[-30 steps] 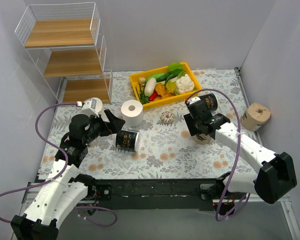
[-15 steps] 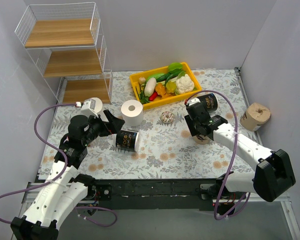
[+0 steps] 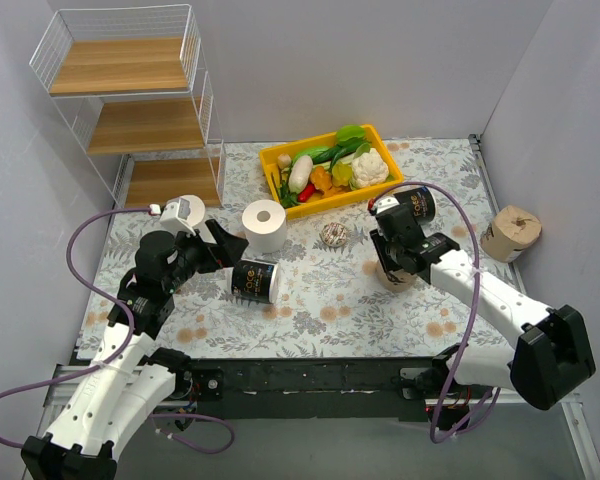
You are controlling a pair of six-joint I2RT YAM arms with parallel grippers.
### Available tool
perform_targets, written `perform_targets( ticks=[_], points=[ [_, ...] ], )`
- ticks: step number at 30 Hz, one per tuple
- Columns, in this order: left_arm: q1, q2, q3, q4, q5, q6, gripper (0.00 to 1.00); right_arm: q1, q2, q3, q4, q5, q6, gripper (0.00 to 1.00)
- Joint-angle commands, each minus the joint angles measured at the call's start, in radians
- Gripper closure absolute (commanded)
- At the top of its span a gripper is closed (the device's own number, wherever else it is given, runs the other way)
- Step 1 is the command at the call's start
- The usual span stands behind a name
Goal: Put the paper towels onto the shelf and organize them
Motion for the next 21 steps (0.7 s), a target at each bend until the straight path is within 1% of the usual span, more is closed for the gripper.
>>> perform_targets(
  ticks=[1, 2, 3, 5, 6, 7, 8, 9, 10, 11, 12, 13, 14, 15, 16, 17, 18, 19, 21],
  points=[
    [-0.003, -0.028, 0.034, 0.001, 0.005, -0.016, 0.02, 0.006, -0.127, 0.033, 0.072, -0.219, 0.095, 0.60],
    [-0.002, -0.030, 0.047, 0.002, 0.017, -0.023, 0.02, 0.006, -0.153, 0.033, 0.120, -0.302, 0.113, 0.60],
    [-0.001, -0.030, 0.073, 0.009, 0.061, -0.034, 0.02, 0.005, -0.211, 0.030, 0.148, -0.335, 0.141, 0.61],
    [-0.001, -0.022, 0.096, 0.024, 0.136, -0.069, 0.02, 0.006, -0.270, 0.016, 0.219, -0.410, 0.216, 0.62],
    [-0.001, -0.016, 0.113, 0.039, 0.178, -0.083, 0.02, 0.006, -0.328, 0.010, 0.303, -0.437, 0.242, 0.61],
    [-0.001, -0.002, 0.120, 0.050, 0.269, -0.117, 0.02, 0.006, -0.359, -0.014, 0.349, -0.479, 0.308, 0.61],
    [-0.001, 0.004, 0.128, 0.064, 0.316, -0.138, 0.02, 0.006, -0.414, -0.027, 0.394, -0.499, 0.342, 0.61],
    [-0.001, 0.015, 0.131, 0.094, 0.359, -0.157, 0.02, 0.006, -0.437, -0.042, 0.496, -0.517, 0.374, 0.61],
    [-0.001, 0.021, 0.139, 0.108, 0.441, -0.174, 0.02, 0.006, -0.457, -0.065, 0.545, -0.555, 0.406, 0.61],
    [-0.001, 0.030, 0.142, 0.125, 0.469, -0.212, 0.02, 0.006, -0.485, -0.074, 0.590, -0.572, 0.461, 0.61],
    [-0.001, 0.030, 0.145, 0.154, 0.495, -0.230, 0.02, 0.006, -0.497, -0.082, 0.625, -0.591, 0.491, 0.61],
    [-0.001, 0.029, 0.143, 0.176, 0.540, -0.252, 0.02, 0.005, -0.505, -0.088, 0.706, -0.627, 0.512, 0.61],
    [-0.001, 0.021, 0.140, 0.202, 0.572, -0.295, 0.02, 0.006, -0.520, -0.106, 0.745, -0.643, 0.564, 0.62],
    [-0.001, 0.018, 0.136, 0.270, 0.598, -0.322, 0.02, 0.006, -0.525, -0.114, 0.777, -0.655, 0.592, 0.61],
    [-0.003, 0.015, 0.134, 0.304, 0.623, -0.347, 0.02, 0.006, -0.529, -0.120, 0.846, -0.677, 0.613, 0.61],
    [-0.002, 0.013, 0.131, 0.335, 0.666, -0.371, 0.02, 0.006, -0.529, -0.129, 0.874, -0.691, 0.640, 0.61],
    [-0.001, 0.012, 0.130, 0.401, 0.680, -0.419, 0.02, 0.006, -0.526, -0.134, 0.906, -0.707, 0.676, 0.61],
    [-0.001, 0.012, 0.130, 0.429, 0.695, -0.439, 0.02, 0.006, -0.523, -0.140, 0.934, -0.741, 0.701, 0.61],
    [-0.001, 0.015, 0.130, 0.519, 0.739, -0.497, 0.02, 0.006, -0.517, -0.165, 1.042, -0.773, 0.762, 0.61]
  ],
)
